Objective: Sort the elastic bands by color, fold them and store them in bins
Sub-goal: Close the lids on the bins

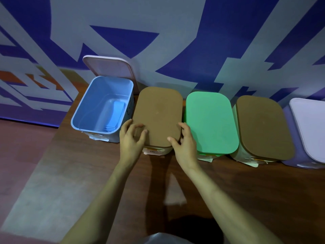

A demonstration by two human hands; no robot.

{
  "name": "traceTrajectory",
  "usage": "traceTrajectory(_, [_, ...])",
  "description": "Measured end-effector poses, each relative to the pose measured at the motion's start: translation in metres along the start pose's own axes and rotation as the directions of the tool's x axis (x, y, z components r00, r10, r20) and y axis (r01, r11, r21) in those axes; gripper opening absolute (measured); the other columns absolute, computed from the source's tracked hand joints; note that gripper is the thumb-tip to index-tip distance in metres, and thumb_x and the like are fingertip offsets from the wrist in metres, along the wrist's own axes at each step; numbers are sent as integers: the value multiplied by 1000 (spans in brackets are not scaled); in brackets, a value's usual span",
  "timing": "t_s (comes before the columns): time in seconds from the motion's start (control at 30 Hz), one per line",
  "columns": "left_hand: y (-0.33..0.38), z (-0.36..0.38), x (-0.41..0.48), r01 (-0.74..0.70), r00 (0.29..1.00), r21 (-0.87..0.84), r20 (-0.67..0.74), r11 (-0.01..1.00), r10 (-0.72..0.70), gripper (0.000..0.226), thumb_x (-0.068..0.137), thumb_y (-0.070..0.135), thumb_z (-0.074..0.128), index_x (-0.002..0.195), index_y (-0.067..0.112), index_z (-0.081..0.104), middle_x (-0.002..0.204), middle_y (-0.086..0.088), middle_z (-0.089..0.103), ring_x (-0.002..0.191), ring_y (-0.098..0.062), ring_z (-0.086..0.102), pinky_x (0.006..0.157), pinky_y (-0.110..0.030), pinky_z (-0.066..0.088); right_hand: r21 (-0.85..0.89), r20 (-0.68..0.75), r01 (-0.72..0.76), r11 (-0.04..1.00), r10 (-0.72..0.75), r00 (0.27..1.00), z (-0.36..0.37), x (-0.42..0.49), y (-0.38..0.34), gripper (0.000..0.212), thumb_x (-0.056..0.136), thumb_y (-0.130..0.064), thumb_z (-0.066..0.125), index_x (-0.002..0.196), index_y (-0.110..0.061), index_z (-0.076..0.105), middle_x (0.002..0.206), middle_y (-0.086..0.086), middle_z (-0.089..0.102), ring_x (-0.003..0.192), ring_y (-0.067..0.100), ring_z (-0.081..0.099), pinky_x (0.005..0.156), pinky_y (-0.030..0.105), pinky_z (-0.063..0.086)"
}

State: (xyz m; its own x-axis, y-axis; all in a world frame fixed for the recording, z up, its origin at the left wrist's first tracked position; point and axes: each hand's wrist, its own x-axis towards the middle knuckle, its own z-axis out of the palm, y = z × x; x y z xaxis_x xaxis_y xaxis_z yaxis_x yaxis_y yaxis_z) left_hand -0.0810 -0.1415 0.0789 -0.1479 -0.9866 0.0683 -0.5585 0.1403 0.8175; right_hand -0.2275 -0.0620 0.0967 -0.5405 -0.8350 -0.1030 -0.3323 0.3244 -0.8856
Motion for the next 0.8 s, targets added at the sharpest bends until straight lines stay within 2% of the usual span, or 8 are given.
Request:
traceTrajectory(0.1, [0,5,2,-116,993,118,27,986,114,22,88,23,62,109,16,65,134,-5,47,123,-26,39,102,-30,31,-179,57,33,983,-23,998,-4,-3,1,48,92,-22,58,137,-17,43,153,4,28,139,18,30,111,22,22])
traceTrajectory(0.2, [1,12,3,-254,967,339,69,906,246,32,89,23,46,113,10,62,128,-12,52,120,-34,43,104,-45,34,-361,117,91,928,-52,992,-5,-2,-1,45,96,-25,50,139,-14,42,156,7,18,141,22,23,111,26,22])
traceTrajectory(0.3, [5,18,13,-352,934,433,100,830,344,29,83,14,43,104,3,62,111,-16,58,104,-36,54,98,-50,42,-539,107,259,801,-240,965,0,-7,7,35,93,-20,55,123,-3,58,143,18,41,135,32,36,109,38,33])
traceTrajectory(0.4, [4,22,27,-386,917,464,99,797,387,17,84,3,51,95,0,63,99,-18,59,88,-35,56,81,-44,49,-660,125,389,643,-416,901,-5,0,10,34,89,-26,44,102,-7,69,116,9,65,119,31,54,100,39,42])
traceTrajectory(0.5, [5,25,33,-337,937,476,80,812,341,17,87,4,51,100,0,62,102,-18,58,91,-35,55,79,-43,49,-599,116,461,655,-498,859,-15,38,-10,28,86,-20,45,89,-7,71,100,7,69,107,31,59,94,36,43])
traceTrajectory(0.6, [13,33,30,-258,962,456,39,852,271,21,89,9,45,101,0,60,106,-19,57,95,-36,54,82,-44,49,-571,151,415,708,-406,901,-4,83,-42,31,94,-18,45,117,-5,61,123,12,60,125,28,46,106,36,33])
traceTrajectory(0.67, [15,36,29,-267,961,465,66,844,267,32,90,17,38,108,0,58,115,-18,56,104,-35,54,93,-45,46,-604,229,365,708,-284,931,14,97,-49,44,99,-26,37,139,-9,40,146,11,39,140,25,26,115,35,20])
traceTrajectory(0.8, [13,37,20,-260,966,560,135,787,223,58,93,39,30,135,2,46,142,-16,45,135,-28,39,114,-45,22,-664,313,368,651,-205,927,33,104,-23,51,102,-35,23,150,-18,18,158,6,13,146,21,5,117,34,3])
